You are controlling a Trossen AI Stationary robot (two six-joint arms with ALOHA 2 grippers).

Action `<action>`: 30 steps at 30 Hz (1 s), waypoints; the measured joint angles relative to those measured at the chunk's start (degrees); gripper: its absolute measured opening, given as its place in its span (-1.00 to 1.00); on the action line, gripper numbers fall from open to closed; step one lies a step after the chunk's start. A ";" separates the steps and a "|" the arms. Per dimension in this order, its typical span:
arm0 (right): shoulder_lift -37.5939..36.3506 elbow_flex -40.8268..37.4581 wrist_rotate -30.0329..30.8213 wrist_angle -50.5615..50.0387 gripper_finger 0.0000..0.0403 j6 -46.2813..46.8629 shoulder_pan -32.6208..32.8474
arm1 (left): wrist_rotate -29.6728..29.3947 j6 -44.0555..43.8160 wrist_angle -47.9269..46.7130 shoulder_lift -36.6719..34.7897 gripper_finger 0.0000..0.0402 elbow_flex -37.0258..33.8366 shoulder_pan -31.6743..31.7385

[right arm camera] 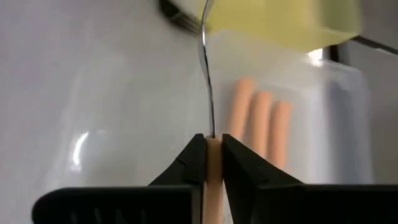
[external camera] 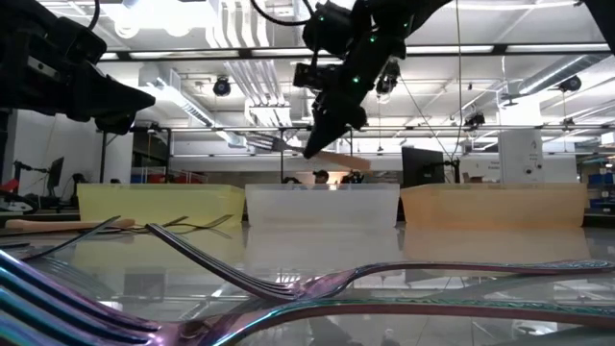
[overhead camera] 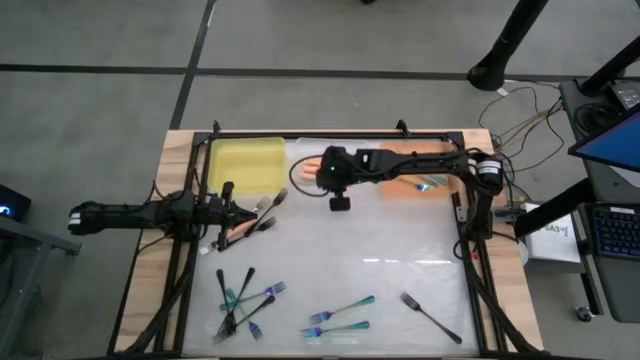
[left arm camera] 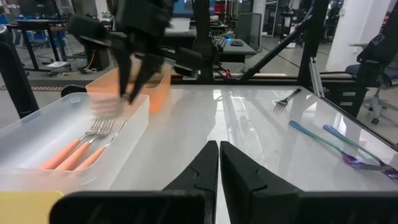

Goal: Sort silverware by color (type)
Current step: Put the orange fork into the transparent bin

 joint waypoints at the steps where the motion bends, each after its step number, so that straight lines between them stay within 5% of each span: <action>1: -0.15 0.00 0.01 0.76 -0.89 0.29 -0.59 | 0.00 -0.01 0.00 0.00 -1.00 0.00 0.00; 9: 1.01 0.02 5.43 1.98 -0.89 3.94 -5.59 | 0.01 -0.01 0.00 0.11 -1.00 0.00 0.00; 30: 2.31 0.02 5.35 -0.52 -0.74 13.88 -8.33 | -0.01 -0.01 0.00 0.12 -1.00 0.00 0.00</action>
